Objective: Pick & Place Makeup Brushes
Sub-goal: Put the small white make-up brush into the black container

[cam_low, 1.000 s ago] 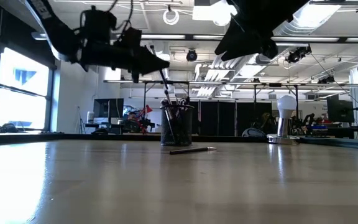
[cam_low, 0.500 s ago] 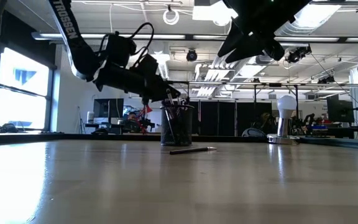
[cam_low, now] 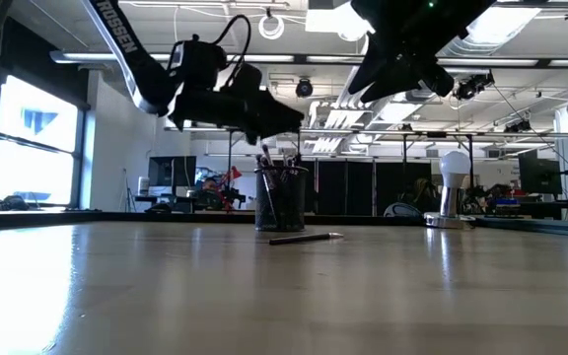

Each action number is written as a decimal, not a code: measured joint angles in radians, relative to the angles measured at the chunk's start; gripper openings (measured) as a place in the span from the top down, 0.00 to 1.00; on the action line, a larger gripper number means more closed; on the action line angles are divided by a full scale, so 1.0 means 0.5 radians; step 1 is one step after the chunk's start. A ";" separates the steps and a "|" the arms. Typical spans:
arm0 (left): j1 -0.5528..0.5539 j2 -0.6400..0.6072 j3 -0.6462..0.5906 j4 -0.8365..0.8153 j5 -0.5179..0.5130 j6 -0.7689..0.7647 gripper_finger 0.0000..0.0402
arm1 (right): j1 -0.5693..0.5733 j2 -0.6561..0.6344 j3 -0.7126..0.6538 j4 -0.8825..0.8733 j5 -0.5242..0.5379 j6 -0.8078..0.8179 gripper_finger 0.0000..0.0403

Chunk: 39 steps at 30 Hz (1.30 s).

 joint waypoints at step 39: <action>-0.982 -1.078 0.320 -2.733 -1.241 -0.638 0.96 | 0.002 0.001 -0.001 -0.142 -0.406 -0.130 0.68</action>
